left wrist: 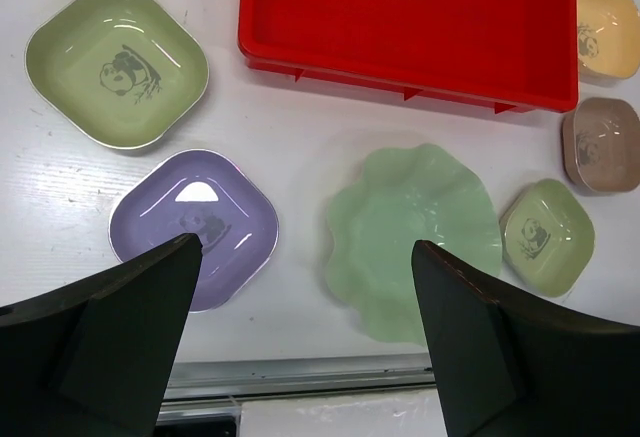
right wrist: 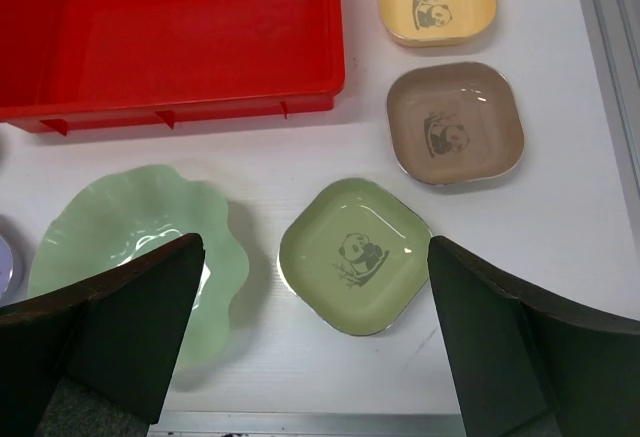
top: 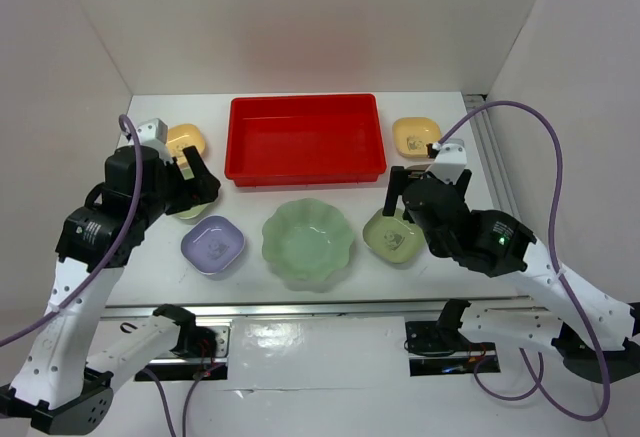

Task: Place the plates into the plastic bin on the countertop

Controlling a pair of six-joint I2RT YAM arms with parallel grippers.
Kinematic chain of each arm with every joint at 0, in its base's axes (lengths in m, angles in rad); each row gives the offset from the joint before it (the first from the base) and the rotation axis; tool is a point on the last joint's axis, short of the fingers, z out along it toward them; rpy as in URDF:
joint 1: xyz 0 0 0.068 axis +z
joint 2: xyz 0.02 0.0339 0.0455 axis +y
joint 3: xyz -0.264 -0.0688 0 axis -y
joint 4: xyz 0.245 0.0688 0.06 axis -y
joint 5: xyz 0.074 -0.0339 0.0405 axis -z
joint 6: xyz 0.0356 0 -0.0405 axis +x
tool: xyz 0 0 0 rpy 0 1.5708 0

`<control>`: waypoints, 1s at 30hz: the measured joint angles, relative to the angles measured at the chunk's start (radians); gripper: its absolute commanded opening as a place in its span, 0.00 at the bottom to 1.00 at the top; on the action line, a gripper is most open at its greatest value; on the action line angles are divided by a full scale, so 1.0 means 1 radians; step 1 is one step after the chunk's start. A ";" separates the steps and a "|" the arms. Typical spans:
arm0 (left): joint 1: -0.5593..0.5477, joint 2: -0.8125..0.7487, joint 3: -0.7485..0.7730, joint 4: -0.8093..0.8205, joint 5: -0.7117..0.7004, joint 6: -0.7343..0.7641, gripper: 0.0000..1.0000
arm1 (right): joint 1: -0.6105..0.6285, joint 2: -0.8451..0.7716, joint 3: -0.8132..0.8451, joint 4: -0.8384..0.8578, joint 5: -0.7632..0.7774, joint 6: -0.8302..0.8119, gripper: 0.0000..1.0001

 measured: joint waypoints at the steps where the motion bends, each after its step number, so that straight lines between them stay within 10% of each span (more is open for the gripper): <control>1: 0.000 0.000 0.000 0.001 0.000 0.000 1.00 | 0.000 -0.001 0.000 0.000 0.001 0.000 1.00; 12: 0.000 -0.001 -0.018 0.021 0.000 0.000 1.00 | 0.000 -0.039 -0.041 0.087 -0.124 -0.115 1.00; 30: -0.006 -0.020 -0.096 0.037 0.034 0.023 1.00 | -0.062 0.611 -0.166 0.501 -0.536 -0.336 0.96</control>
